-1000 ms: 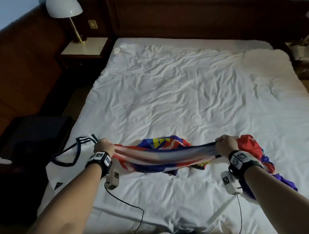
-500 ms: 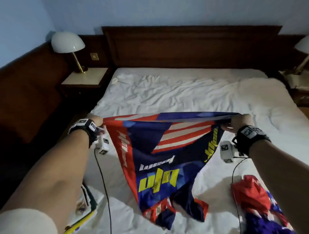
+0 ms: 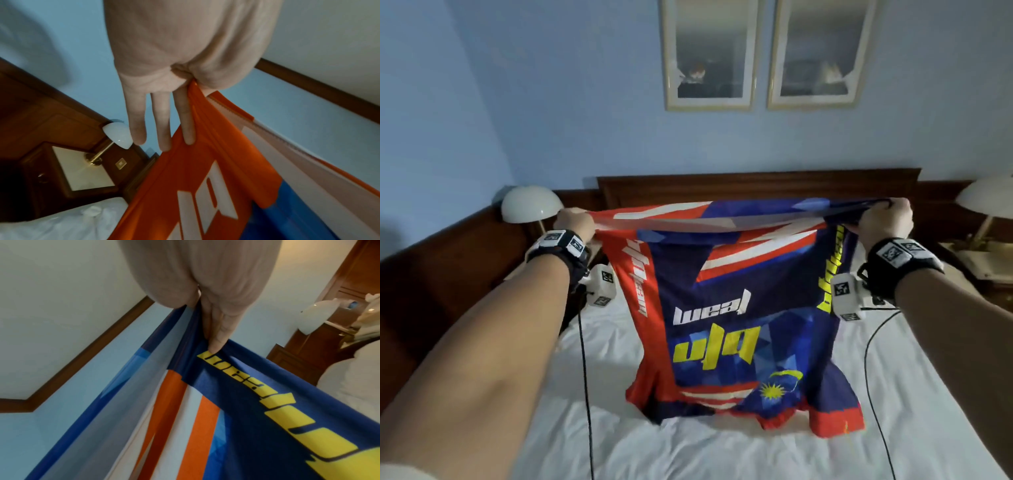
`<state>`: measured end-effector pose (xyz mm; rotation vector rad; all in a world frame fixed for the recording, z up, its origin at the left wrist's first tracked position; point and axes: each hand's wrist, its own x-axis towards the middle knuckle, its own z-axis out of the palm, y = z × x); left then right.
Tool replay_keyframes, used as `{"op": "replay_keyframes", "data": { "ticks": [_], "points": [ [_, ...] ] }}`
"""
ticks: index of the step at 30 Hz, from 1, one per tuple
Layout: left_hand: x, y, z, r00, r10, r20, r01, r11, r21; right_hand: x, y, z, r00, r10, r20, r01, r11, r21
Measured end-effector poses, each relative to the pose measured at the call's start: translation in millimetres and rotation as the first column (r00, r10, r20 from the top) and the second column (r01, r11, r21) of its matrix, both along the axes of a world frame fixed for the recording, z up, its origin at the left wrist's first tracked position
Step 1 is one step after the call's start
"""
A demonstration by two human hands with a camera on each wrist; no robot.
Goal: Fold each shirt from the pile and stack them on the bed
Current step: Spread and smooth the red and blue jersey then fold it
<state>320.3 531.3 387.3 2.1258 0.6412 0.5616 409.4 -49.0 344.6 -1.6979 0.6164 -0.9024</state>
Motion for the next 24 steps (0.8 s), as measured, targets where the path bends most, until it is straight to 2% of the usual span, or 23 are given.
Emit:
{"op": "replay_keyframes", "data": {
  "ticks": [1, 2, 4, 5, 9, 11, 15, 20, 24],
  "points": [
    [4, -1, 11, 0.998, 0.03, 0.061, -0.03, 1.0, -0.008, -32, 20, 25, 0.997, 0.066, 0.033, -0.067, 0.997, 0.024],
    [6, -4, 19, 0.993, 0.048, 0.108, -0.044, 0.998, -0.037, -54, 34, 44, 0.997, 0.065, 0.036, -0.065, 0.998, 0.009],
    [4, -7, 29, 0.979, 0.05, 0.195, -0.028, 0.993, -0.112, -79, 43, 62, 0.997, 0.055, 0.052, -0.055, 0.998, -0.004],
    [3, -7, 28, 0.974, 0.039, 0.222, -0.016, 0.995, -0.102, -90, 45, 67, 0.996, 0.05, 0.067, -0.051, 0.999, 0.003],
    [-45, -20, 29, 0.979, 0.033, 0.202, -0.02, 0.998, -0.067, -132, 45, 64, 0.993, 0.086, 0.086, -0.091, 0.994, 0.053],
    [-72, -24, 14, 0.972, 0.021, 0.232, -0.005, 0.998, -0.069, -163, 45, 51, 0.991, 0.115, 0.068, -0.121, 0.989, 0.081],
    [-129, -25, -46, 0.977, 0.001, 0.214, 0.024, 0.994, -0.111, -222, 40, -5, 0.97, 0.194, 0.149, -0.22, 0.957, 0.187],
    [-228, -46, -150, 0.998, -0.055, -0.019, 0.052, 0.988, -0.146, -307, 29, -111, 0.974, 0.226, 0.014, -0.22, 0.93, 0.293],
    [-309, -47, -257, 0.957, -0.072, -0.282, 0.024, 0.985, -0.171, -377, 12, -229, 0.95, 0.216, -0.226, -0.157, 0.955, 0.251]
  ]
}}
